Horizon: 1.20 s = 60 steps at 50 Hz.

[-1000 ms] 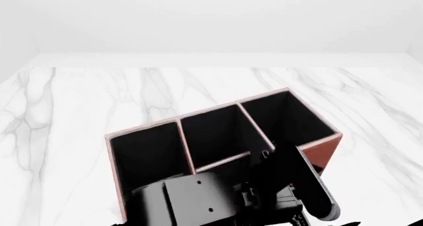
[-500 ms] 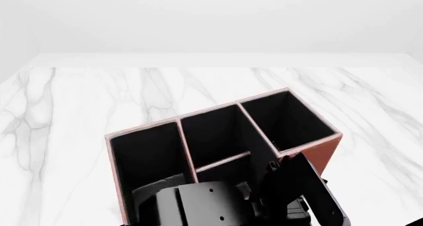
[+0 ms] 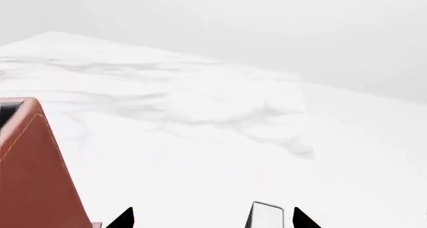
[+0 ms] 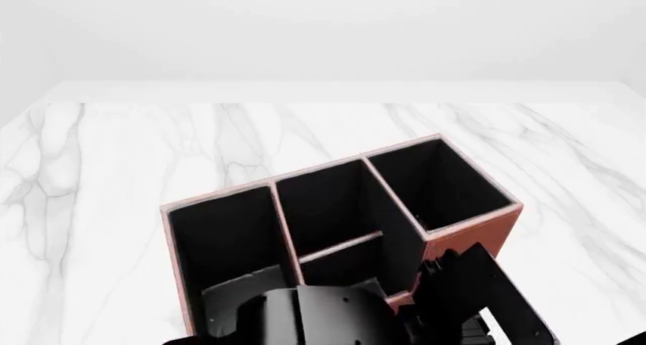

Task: Pick up the book and place it in the back compartment of the caddy.

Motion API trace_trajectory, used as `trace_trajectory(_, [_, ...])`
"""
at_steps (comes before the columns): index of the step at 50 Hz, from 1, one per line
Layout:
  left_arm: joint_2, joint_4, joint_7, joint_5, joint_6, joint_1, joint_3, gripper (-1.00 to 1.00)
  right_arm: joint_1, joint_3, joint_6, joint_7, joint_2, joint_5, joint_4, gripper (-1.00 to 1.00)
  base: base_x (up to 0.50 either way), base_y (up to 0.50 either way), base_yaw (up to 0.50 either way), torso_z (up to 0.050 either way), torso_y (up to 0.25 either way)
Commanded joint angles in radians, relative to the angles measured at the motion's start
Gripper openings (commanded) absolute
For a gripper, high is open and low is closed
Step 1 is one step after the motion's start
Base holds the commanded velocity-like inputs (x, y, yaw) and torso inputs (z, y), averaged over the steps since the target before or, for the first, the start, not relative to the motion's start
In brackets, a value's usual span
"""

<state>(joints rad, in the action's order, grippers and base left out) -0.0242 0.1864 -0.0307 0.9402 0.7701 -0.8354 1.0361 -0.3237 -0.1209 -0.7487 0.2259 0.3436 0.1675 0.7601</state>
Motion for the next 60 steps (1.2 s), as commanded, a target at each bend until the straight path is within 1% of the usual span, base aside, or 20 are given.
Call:
trace_trajectory(1, [0.018, -0.051, -0.091, 0.126, -0.062, -0.030, 0.045, 1.00, -0.004, -0.021, 0.003, -0.012, -0.014, -0.019, 0.004, 1.00, 0.00, 0.00, 0.00, 0.000, 0.000])
trace_trajectory(9, [0.020, -0.076, -0.135, 0.189, -0.106, -0.044, 0.117, 1.00, -0.002, -0.017, 0.001, -0.012, -0.013, -0.021, -0.001, 1.00, 0.00, 0.00, 0.00, 0.000, 0.000])
trace_trajectory(16, [0.023, -0.085, -0.207, 0.273, -0.199, -0.094, 0.262, 1.00, -0.007, -0.019, -0.007, -0.010, -0.009, -0.017, -0.002, 1.00, 0.00, 0.00, 0.00, 0.000, 0.000])
trace_trajectory(35, [0.022, -0.109, -0.281, 0.389, -0.388, -0.197, 0.507, 1.00, -0.006, -0.018, -0.010, -0.005, -0.005, -0.018, -0.010, 1.00, 0.00, 0.00, 0.00, 0.000, 0.000])
trace_trajectory(44, [0.024, -0.116, -0.286, 0.384, -0.395, -0.186, 0.530, 1.00, -0.005, -0.017, -0.006, -0.001, -0.003, -0.018, -0.007, 1.00, 0.00, 0.00, 0.00, 0.000, 0.000])
trace_trajectory(60, [0.024, -0.130, -0.269, 0.325, -0.346, -0.122, 0.530, 1.00, -0.002, -0.013, -0.002, 0.004, 0.000, -0.020, -0.010, 1.00, 0.00, 0.00, 0.00, 0.000, 0.000])
